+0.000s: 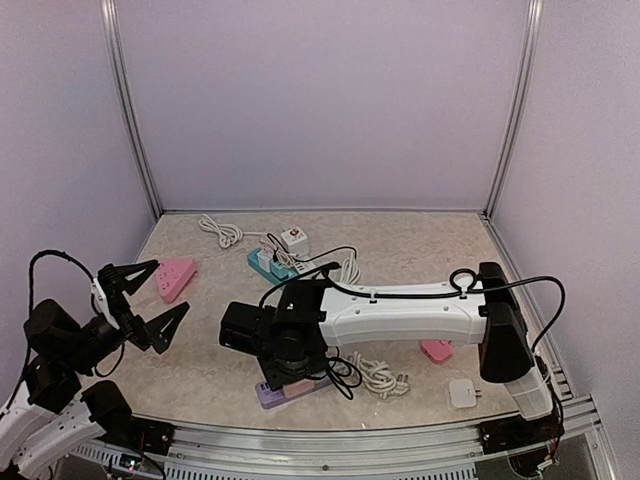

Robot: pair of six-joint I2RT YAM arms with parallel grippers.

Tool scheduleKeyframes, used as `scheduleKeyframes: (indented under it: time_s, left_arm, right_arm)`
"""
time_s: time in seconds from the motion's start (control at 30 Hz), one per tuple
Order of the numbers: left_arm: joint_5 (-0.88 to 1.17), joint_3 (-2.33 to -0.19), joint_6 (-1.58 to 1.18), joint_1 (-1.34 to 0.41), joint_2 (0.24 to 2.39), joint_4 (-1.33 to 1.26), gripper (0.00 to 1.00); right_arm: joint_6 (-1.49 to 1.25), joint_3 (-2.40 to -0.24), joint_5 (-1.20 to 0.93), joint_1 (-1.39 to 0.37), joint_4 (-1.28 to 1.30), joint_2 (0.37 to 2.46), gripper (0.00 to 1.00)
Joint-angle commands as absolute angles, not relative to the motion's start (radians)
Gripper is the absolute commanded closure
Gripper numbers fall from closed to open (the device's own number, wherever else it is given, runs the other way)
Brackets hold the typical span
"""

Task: Insert the plug
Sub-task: Insert the plug into the socket.

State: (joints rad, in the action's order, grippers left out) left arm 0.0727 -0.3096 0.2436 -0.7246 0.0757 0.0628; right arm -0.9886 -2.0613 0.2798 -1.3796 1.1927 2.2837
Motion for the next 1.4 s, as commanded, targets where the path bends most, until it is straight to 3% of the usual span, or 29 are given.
scheduleKeyframes:
  time_s: [0.0, 0.1, 0.23, 0.5, 0.53, 0.83, 1.37]
  left_arm:
    - [0.090, -0.304, 0.249, -0.718, 0.087, 0.092, 0.01]
    - [0.095, -0.304, 0.249, -0.718, 0.091, 0.092, 0.01]
    - [0.097, -0.304, 0.249, -0.718, 0.097, 0.094, 0.01]
    - [0.100, -0.304, 0.252, -0.718, 0.104, 0.093, 0.01]
    - [0.099, -0.304, 0.251, -0.718, 0.103, 0.095, 0.01]
    - [0.105, -0.302, 0.259, -0.718, 0.104, 0.096, 0.01]
    - [0.113, -0.302, 0.259, -0.718, 0.104, 0.099, 0.01]
  right_arm:
    - [-1.050, -1.842, 0.092, -1.348, 1.091, 2.376, 1.00]
    - [-1.066, -1.784, 0.086, -1.347, 1.078, 2.358, 1.00]
    - [-1.057, -1.866, 0.135, -1.347, 1.150, 2.344, 0.98]
    - [-1.036, -2.064, 0.228, -1.347, 1.270, 2.348, 0.40]
    - [-1.036, -2.066, 0.226, -1.348, 1.268, 2.349, 0.37]
    - [-1.011, -2.140, 0.232, -1.357, 1.251, 2.332, 0.24]
    - [-1.015, -2.183, 0.343, -1.367, 1.252, 2.279, 0.18]
